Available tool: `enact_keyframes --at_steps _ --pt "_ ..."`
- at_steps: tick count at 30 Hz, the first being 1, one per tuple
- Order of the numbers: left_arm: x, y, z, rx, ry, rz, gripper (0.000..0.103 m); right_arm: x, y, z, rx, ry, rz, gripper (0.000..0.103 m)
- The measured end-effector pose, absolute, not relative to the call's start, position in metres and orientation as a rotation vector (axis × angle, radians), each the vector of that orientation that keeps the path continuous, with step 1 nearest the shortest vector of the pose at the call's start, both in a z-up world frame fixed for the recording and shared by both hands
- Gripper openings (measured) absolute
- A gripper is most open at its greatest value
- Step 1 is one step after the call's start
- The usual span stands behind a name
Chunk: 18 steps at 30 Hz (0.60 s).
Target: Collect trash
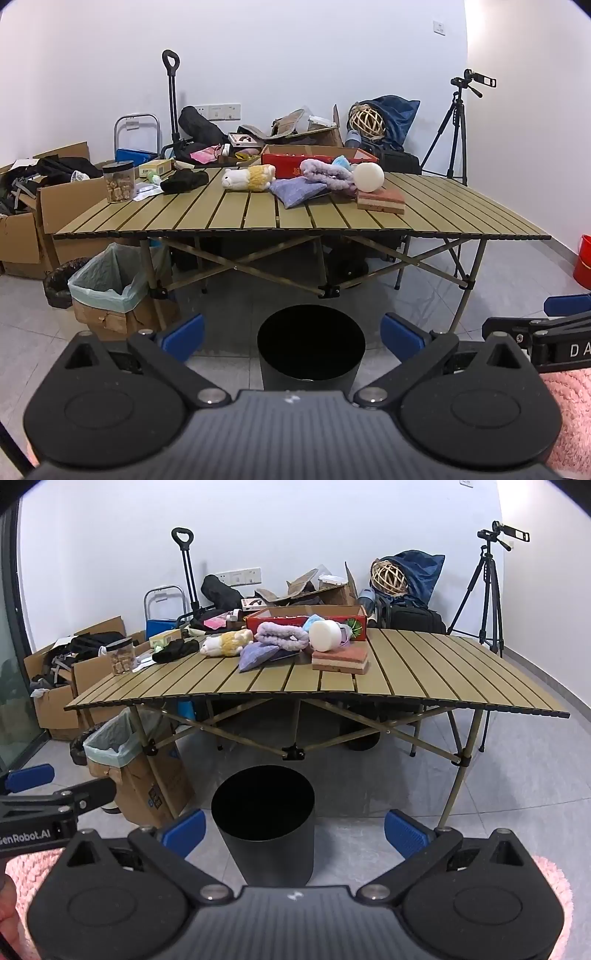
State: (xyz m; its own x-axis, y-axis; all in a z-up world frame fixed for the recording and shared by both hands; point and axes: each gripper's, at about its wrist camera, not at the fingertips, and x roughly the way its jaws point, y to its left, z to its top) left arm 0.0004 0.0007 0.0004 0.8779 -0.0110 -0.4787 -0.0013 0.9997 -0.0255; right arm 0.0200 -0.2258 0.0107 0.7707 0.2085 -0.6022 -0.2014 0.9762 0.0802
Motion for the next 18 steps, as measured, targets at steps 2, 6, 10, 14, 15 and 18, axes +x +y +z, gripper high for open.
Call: enact_keyframes --at_steps 2,6,10,14,15,18 --pt "0.0002 0.0008 0.0003 -0.022 0.499 -0.005 0.103 0.0198 -0.2261 0.0111 0.014 0.655 0.223 0.103" --pt "-0.0007 0.0036 0.0007 -0.022 0.497 -0.004 0.103 0.0197 -0.2265 0.0114 0.016 0.656 0.224 0.103" --pt "-0.0002 0.0001 0.0005 -0.012 0.5 -0.005 0.103 0.0194 -0.2268 0.0121 0.017 0.655 0.224 0.103" --pt "-0.0019 0.0007 0.0012 -0.014 0.497 -0.003 0.103 0.0194 -0.2263 0.0125 0.017 0.656 0.223 0.103" --pt "-0.0025 0.0008 0.0014 -0.014 0.497 -0.003 0.103 0.0194 -0.2263 0.0127 0.017 0.656 0.224 0.103" --pt "0.0011 -0.0005 -0.0021 -0.012 0.503 -0.003 0.103 0.0194 -0.2259 0.0129 0.016 0.655 0.222 0.103"
